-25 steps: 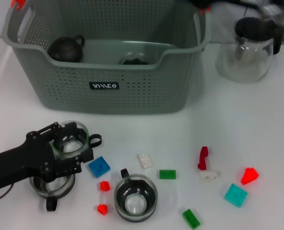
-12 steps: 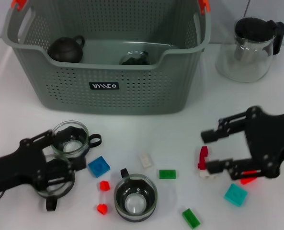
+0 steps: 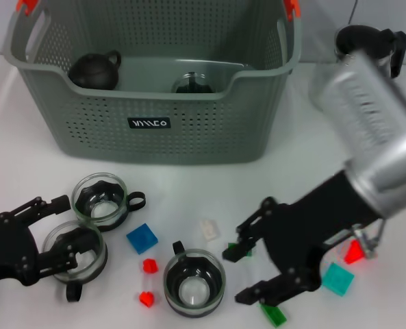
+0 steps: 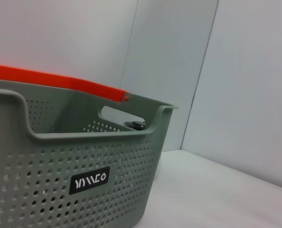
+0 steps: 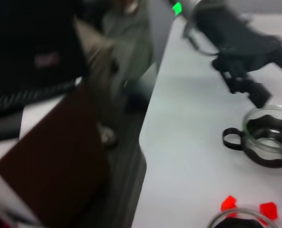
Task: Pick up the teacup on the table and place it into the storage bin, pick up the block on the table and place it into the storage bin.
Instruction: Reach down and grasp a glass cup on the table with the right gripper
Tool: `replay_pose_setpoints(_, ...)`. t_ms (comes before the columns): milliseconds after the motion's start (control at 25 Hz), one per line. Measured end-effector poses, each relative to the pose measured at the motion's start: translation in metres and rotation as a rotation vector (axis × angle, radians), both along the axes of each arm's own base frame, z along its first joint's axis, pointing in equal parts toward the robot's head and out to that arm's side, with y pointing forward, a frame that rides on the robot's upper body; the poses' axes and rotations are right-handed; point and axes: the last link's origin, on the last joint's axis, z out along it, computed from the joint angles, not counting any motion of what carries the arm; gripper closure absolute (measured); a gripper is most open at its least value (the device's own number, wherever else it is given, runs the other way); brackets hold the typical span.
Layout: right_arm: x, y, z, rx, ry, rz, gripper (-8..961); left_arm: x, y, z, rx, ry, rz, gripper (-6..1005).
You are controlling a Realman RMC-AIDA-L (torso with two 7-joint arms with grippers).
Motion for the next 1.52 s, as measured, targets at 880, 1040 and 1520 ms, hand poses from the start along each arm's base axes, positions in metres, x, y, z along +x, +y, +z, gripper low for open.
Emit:
replay_pose_setpoints(880, -0.026, -0.013, -0.088, 0.04, -0.275, 0.368, 417, 0.004, 0.006, -0.003, 0.003, -0.01, -0.009, 128)
replay_pose_setpoints(1040, -0.022, -0.014, -0.092, 0.048, -0.274, 0.37, 422, 0.004, 0.006, -0.003, 0.003, -0.01, -0.008, 128)
replay_pose_setpoints(1520, -0.009, -0.016, -0.112, 0.071, -0.296, 0.395, 422, 0.004, 0.006, -0.003, 0.004, -0.01, -0.008, 128)
